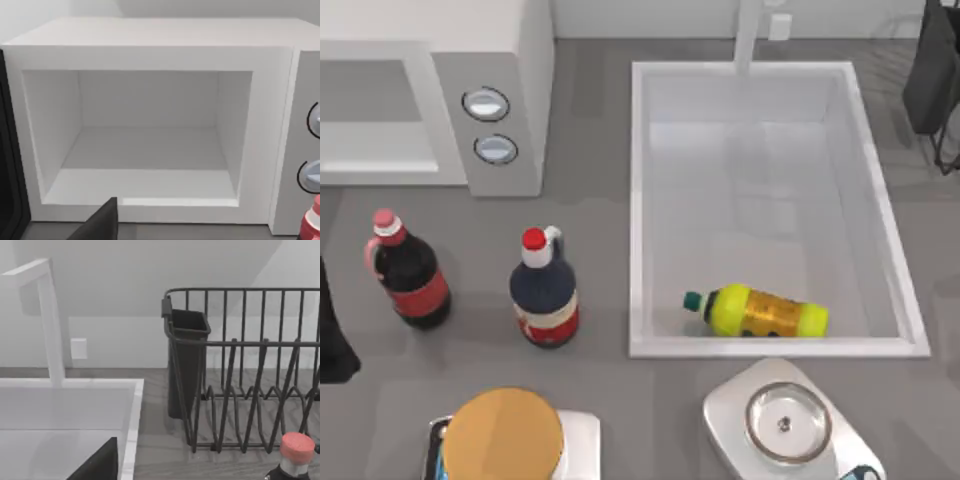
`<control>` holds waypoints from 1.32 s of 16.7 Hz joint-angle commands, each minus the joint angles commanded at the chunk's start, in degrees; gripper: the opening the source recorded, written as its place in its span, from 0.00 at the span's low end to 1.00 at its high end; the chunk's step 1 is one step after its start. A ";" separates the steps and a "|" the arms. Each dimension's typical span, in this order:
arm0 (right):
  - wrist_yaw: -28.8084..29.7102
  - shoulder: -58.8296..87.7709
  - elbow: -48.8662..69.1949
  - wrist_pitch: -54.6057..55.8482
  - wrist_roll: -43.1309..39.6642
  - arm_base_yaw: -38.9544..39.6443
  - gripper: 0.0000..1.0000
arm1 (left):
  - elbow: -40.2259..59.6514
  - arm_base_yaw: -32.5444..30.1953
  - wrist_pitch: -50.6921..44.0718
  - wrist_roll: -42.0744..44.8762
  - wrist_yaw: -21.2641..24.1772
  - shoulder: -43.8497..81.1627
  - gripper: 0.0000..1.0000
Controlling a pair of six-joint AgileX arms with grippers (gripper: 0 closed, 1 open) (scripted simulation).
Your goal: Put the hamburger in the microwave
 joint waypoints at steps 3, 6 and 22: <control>0.00 0.00 0.00 0.00 0.00 0.00 1.00 | 0.59 0.14 -0.49 0.01 -0.01 0.62 1.00; 0.00 0.00 0.00 0.00 0.00 0.00 1.00 | 5.46 1.22 -4.46 0.06 -0.04 6.10 1.00; 0.00 0.00 0.00 0.00 0.00 0.00 1.00 | 61.88 11.91 -48.74 2.54 -0.05 90.41 1.00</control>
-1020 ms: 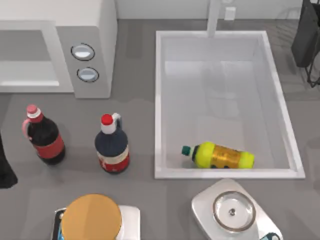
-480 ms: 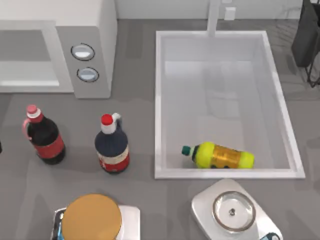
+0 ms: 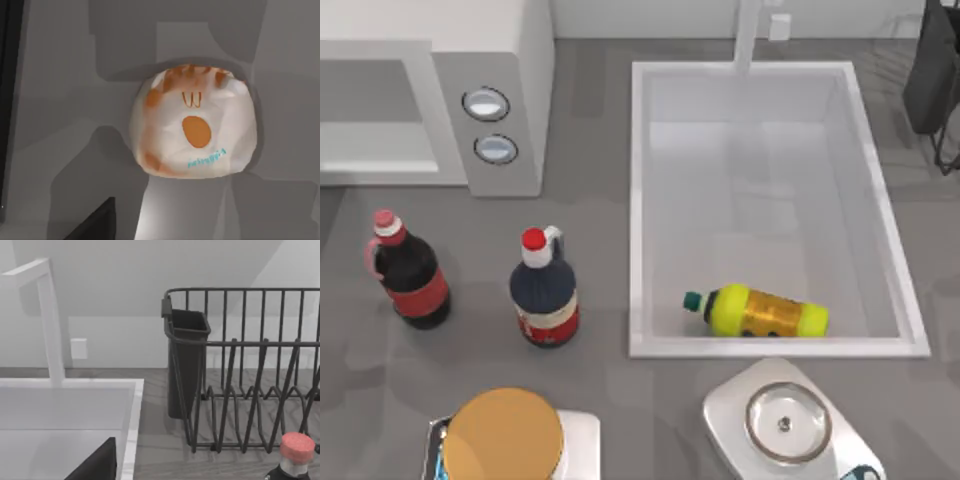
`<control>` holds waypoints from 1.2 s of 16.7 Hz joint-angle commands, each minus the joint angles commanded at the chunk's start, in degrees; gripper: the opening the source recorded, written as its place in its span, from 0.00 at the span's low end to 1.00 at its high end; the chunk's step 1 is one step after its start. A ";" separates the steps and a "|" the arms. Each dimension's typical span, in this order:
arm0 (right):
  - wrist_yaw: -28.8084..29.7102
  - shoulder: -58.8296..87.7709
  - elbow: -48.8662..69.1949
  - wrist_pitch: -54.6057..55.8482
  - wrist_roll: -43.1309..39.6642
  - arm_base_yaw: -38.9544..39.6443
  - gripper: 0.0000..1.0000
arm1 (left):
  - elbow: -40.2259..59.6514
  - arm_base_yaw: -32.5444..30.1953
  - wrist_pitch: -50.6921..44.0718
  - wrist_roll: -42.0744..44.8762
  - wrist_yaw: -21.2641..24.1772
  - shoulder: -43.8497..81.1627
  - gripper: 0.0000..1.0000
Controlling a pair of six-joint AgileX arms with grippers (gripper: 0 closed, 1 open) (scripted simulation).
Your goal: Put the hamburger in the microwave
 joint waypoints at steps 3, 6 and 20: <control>0.00 0.00 0.00 0.00 0.00 0.00 1.00 | 7.31 1.16 -5.37 0.64 -0.04 10.42 1.00; 0.00 0.00 0.00 0.00 0.00 0.00 1.00 | 11.01 1.69 -8.06 1.01 -0.02 15.31 1.00; 0.00 0.00 0.00 0.00 0.00 0.00 1.00 | 3.09 3.76 5.01 3.14 0.02 20.84 1.00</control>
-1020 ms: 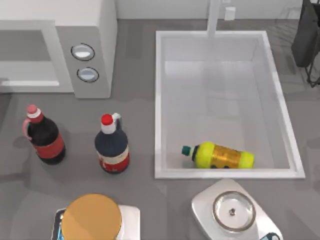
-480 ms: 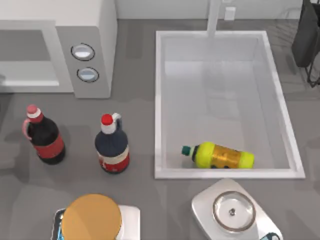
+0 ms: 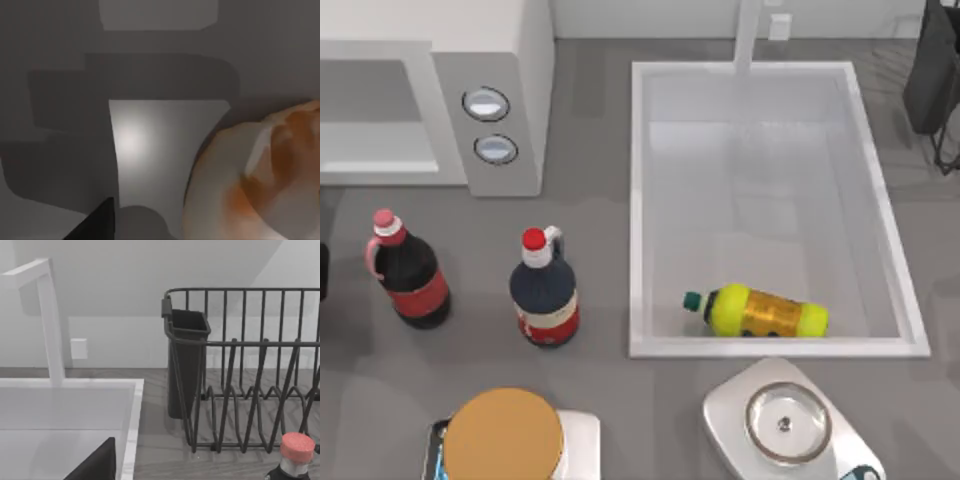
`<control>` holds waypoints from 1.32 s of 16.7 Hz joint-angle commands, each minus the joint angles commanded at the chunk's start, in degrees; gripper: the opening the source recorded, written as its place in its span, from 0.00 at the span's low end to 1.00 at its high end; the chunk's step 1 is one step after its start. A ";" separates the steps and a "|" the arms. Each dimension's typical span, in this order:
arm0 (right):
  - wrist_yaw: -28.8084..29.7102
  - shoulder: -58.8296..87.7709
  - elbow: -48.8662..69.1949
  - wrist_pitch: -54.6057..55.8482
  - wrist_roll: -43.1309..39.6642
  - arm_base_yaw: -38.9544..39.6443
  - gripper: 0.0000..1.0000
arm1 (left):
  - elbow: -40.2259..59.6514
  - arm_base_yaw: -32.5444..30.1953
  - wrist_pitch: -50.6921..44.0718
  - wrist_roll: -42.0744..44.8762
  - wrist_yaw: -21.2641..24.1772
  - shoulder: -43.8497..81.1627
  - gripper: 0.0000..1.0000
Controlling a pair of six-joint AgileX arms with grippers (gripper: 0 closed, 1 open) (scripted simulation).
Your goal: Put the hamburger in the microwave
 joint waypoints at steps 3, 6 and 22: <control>0.00 0.00 0.00 0.00 0.00 0.00 1.00 | -0.85 -1.35 3.24 -1.32 0.01 2.39 1.00; 0.00 0.00 0.00 0.00 0.00 0.00 1.00 | -0.78 -1.90 3.90 -1.85 0.02 3.07 1.00; 0.00 0.00 0.00 0.00 0.00 0.00 1.00 | -0.78 -1.90 3.90 -1.85 0.02 3.07 0.00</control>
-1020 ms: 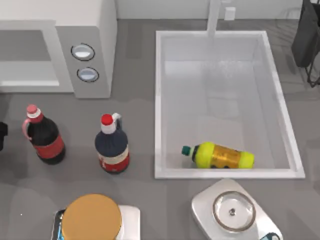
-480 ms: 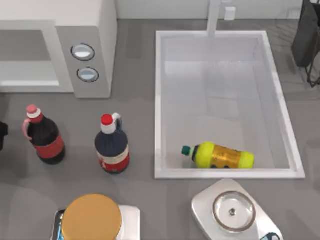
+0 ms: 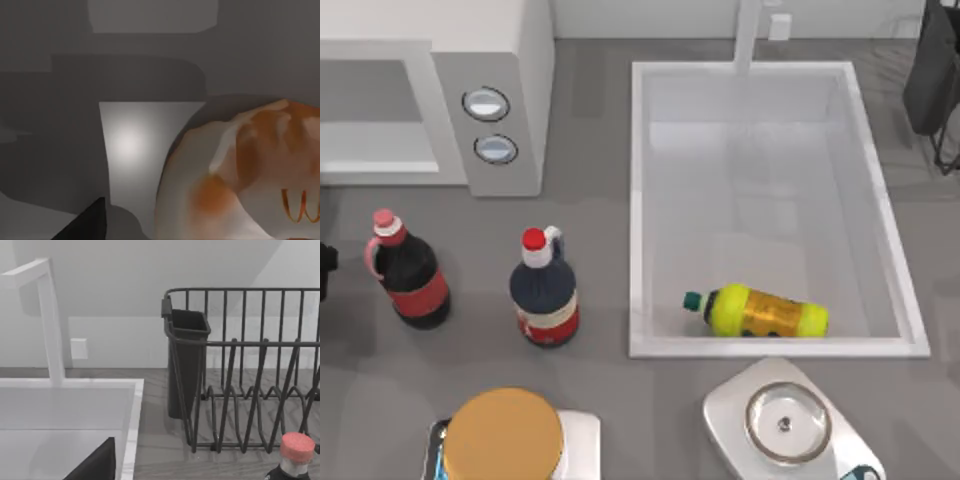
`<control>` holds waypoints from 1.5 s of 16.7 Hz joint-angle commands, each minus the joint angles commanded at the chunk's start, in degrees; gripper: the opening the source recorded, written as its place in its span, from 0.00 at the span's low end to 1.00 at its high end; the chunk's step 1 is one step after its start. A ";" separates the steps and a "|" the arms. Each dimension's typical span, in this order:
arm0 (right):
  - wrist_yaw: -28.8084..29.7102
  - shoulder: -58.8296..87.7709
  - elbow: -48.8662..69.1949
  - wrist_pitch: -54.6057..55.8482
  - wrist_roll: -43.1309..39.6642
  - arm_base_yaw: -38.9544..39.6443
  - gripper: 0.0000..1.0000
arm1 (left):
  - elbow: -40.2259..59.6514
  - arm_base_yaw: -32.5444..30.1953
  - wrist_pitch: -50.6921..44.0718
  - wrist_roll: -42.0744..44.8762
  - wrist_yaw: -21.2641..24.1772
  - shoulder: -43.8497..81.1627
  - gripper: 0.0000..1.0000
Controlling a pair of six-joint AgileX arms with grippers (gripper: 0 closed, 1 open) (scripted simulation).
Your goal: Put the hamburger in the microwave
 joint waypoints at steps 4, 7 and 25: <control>0.00 0.00 0.00 0.00 0.00 0.00 1.00 | 0.00 0.00 0.00 0.00 0.00 0.00 0.00; 0.00 0.00 0.00 0.00 0.00 0.00 1.00 | 0.00 0.00 0.00 0.00 0.00 0.00 0.00; 0.00 0.00 0.00 0.00 0.00 0.00 1.00 | 14.23 0.23 -25.41 0.13 0.09 -11.86 0.00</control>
